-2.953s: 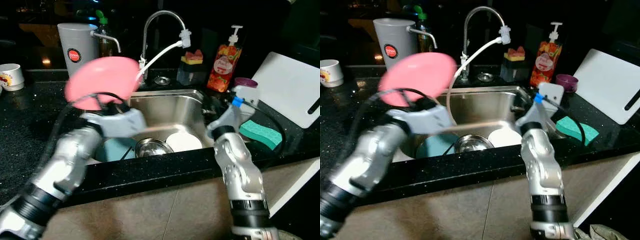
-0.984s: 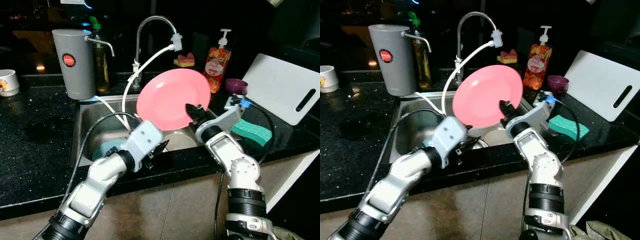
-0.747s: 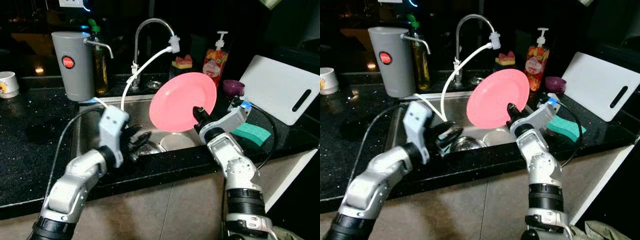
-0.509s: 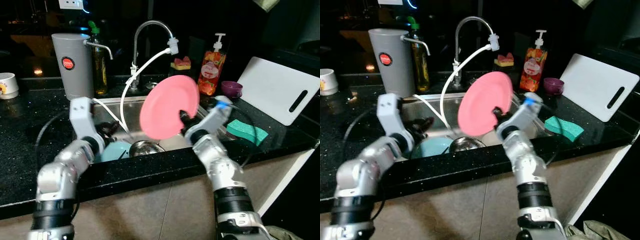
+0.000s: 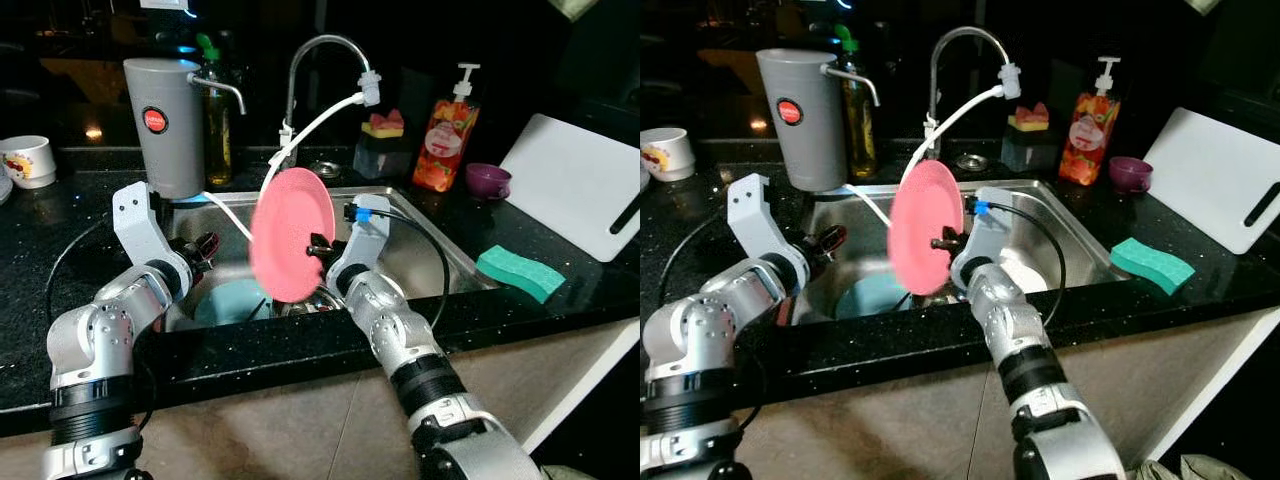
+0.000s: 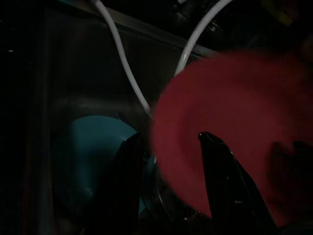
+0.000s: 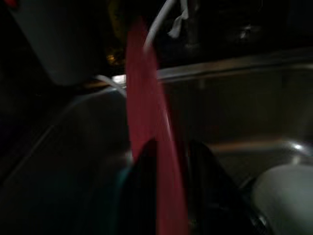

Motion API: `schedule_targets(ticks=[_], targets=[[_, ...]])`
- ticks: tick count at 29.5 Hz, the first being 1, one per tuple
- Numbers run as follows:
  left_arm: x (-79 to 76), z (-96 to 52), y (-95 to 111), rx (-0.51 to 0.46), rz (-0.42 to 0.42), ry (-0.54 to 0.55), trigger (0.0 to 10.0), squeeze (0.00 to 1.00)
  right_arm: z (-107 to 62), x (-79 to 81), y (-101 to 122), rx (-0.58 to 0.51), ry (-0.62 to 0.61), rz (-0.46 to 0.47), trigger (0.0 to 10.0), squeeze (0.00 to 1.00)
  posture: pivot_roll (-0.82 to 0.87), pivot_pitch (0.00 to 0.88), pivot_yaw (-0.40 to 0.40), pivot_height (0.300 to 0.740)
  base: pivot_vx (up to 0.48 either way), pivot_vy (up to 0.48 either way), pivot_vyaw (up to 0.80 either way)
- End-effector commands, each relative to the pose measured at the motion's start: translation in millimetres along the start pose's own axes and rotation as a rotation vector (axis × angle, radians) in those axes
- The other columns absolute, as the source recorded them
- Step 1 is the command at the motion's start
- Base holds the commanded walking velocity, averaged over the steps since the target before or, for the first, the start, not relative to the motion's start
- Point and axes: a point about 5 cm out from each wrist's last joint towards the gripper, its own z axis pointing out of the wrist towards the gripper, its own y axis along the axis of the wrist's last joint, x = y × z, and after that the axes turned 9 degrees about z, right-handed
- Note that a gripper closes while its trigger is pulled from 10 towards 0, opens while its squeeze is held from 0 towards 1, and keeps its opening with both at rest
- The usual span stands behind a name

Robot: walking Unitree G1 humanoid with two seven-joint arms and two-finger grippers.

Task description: Kitchen organization

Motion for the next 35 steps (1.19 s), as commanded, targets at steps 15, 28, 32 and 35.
schedule_targets(ticks=[15,28,32,35], targets=[[-23.1,-1.2,-11.6,0.007,0.065,-0.009,10.0,0.0,-30.9,-6.7,57.9,-0.431,-0.098,-0.071,10.0,0.0,0.18,0.075,-0.083,0.74,0.0,0.0,0.0],[-41.7,-17.6,-9.2,-0.155,0.21,0.067,10.0,0.0,-65.8,8.6,23.1,-0.44,-0.117,-0.178,10.0,0.0,0.18,0.088,-0.04,0.74,0.0,0.0,0.0],[-45.3,-19.9,-9.4,-0.175,0.257,0.059,10.0,0.0,-68.6,11.5,22.1,-0.437,-0.116,-0.165,10.0,0.0,0.18,0.093,-0.039,0.74,0.0,0.0,0.0],[-53.5,-28.1,-10.7,-0.224,0.372,0.038,10.0,0.0,-73.7,12.9,22.2,-0.434,-0.116,-0.157,10.0,0.0,0.18,0.111,-0.056,0.74,0.0,0.0,0.0]])
